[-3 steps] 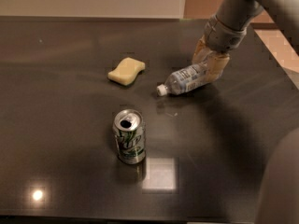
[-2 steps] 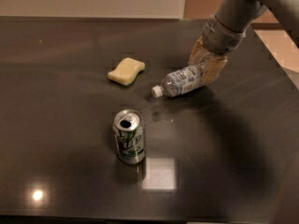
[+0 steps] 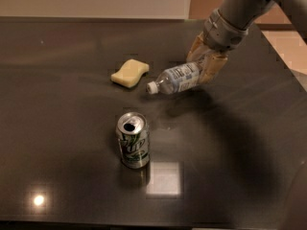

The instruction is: Move blue plastic bottle near sponge

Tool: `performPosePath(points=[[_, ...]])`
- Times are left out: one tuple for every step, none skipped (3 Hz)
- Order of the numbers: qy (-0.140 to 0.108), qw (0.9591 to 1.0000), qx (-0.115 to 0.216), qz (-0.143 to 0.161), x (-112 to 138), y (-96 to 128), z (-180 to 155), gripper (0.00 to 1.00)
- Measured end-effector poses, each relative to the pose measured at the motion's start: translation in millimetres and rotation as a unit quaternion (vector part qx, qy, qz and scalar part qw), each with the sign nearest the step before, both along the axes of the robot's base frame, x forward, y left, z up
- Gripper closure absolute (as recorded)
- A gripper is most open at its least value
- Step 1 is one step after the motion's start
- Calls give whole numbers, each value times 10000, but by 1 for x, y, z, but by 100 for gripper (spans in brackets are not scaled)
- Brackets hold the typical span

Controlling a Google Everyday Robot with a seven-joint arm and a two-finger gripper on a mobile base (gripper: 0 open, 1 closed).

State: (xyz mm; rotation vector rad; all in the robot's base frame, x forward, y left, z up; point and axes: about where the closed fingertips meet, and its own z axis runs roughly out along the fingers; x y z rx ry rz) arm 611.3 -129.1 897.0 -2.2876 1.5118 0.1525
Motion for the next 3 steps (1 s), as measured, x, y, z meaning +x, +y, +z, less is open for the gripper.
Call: performPosePath(points=[[-144, 9995, 225, 174, 3, 15, 6, 100], [-309, 9982, 380, 350, 10, 28, 6, 100], [-487, 9974, 382, 377, 20, 37, 2, 100]])
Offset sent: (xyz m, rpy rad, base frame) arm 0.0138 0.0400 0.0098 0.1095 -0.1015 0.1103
